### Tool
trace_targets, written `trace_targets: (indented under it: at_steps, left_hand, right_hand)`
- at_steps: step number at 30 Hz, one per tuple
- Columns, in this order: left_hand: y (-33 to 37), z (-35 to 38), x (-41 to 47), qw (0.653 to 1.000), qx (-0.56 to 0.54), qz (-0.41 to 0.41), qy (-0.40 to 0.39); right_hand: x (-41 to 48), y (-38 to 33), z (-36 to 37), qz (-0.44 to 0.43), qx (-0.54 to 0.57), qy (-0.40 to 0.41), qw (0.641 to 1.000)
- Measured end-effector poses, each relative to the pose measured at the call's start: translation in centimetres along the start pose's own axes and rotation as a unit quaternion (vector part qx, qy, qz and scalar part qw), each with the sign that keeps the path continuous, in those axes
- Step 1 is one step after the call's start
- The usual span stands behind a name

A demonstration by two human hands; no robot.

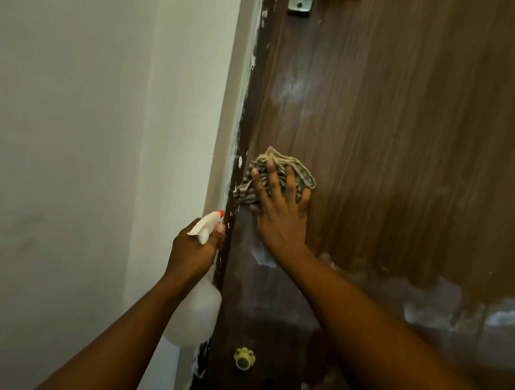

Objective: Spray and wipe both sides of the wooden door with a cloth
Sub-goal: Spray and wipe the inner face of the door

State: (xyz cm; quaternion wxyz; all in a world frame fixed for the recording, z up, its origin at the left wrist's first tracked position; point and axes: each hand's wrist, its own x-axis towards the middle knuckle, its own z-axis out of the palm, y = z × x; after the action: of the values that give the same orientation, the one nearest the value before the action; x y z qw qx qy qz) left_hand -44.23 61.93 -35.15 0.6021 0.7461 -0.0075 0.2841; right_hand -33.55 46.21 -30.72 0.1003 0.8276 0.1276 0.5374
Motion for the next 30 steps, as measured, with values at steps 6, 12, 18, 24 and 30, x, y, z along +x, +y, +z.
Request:
trace_targets:
  at_steps: [6, 12, 18, 24, 30]
  left_hand:
    - [-0.7, -0.3, 0.3, 1.000, -0.008, 0.019, -0.002]
    - [-0.7, -0.5, -0.5, 1.000, 0.000, 0.016, -0.013]
    - [-0.8, 0.3, -0.5, 1.000, -0.008, 0.000, -0.003]
    - [-0.3, 0.3, -0.4, 1.000, -0.007, 0.002, -0.009]
    - [-0.9, 0.9, -0.7, 0.999, 0.000, -0.010, -0.037]
  right_hand:
    - [-6.8, 0.7, 3.0, -0.217, -0.018, -0.037, 0.975]
    - [-5.2, 4.8, 1.6, -0.278, -0.088, -0.012, 0.957]
    - [-2.9, -1.9, 2.0, -0.135, 0.017, -0.024, 0.990]
    - [-11.8, 1.9, 4.0, -0.349, -0.024, -0.095, 0.932]
    - [-1.1, 5.8, -0.4, -0.148, -0.011, 0.013, 0.989]
